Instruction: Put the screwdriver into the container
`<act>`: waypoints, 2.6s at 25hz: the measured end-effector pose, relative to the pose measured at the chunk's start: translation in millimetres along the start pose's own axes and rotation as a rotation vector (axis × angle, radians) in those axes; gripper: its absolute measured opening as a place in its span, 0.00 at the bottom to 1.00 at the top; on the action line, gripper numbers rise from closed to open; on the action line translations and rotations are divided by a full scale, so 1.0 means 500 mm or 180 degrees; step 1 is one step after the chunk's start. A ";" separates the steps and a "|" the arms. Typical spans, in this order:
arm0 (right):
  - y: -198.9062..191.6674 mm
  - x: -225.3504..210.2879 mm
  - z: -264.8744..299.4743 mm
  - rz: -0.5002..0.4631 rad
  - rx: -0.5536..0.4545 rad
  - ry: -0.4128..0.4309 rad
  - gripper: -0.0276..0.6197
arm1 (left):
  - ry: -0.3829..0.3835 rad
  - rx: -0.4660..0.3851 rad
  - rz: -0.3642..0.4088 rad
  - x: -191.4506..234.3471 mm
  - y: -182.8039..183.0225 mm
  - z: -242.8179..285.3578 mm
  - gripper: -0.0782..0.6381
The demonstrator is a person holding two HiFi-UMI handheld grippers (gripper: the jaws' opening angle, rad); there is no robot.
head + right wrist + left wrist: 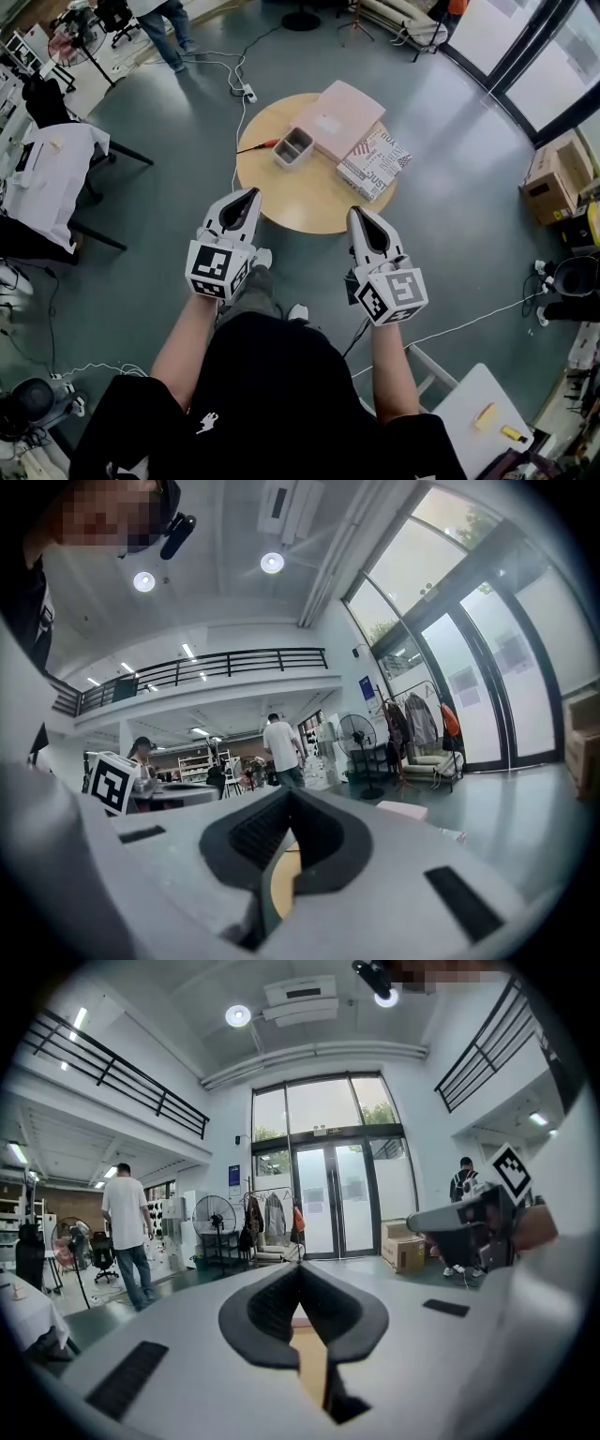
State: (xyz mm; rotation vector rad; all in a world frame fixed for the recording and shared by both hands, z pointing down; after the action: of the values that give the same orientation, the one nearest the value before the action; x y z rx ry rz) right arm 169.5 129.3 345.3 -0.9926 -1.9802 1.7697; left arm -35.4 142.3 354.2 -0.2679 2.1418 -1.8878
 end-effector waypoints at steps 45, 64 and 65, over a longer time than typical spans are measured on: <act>-0.344 -0.111 0.563 -0.0099 0.1105 -0.0654 0.05 | -0.1269 0.1258 -0.0234 0.439 -0.460 0.426 0.11; -0.482 -0.157 0.543 0.0140 0.1531 -0.0796 0.05 | -0.1894 0.2305 -0.0041 0.376 -0.695 0.458 0.32; -0.485 -0.159 0.540 0.0152 0.1540 -0.0815 0.05 | -0.1918 0.2358 -0.0010 0.373 -0.706 0.463 0.33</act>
State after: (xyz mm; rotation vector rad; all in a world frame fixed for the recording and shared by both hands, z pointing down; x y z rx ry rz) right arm -15.9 -125.0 542.8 -0.6831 -1.5367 2.3448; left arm -151.4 -180.4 662.6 -0.5744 0.9886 -2.0967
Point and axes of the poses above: the fingertips, and each gripper's own axes: z forward along the fingers, x to its left, y out of its top, the point moved 3 cm from there along -z, backward along the fingers, and after that the axes turned 15 degrees about -x, right-handed, at the moved point
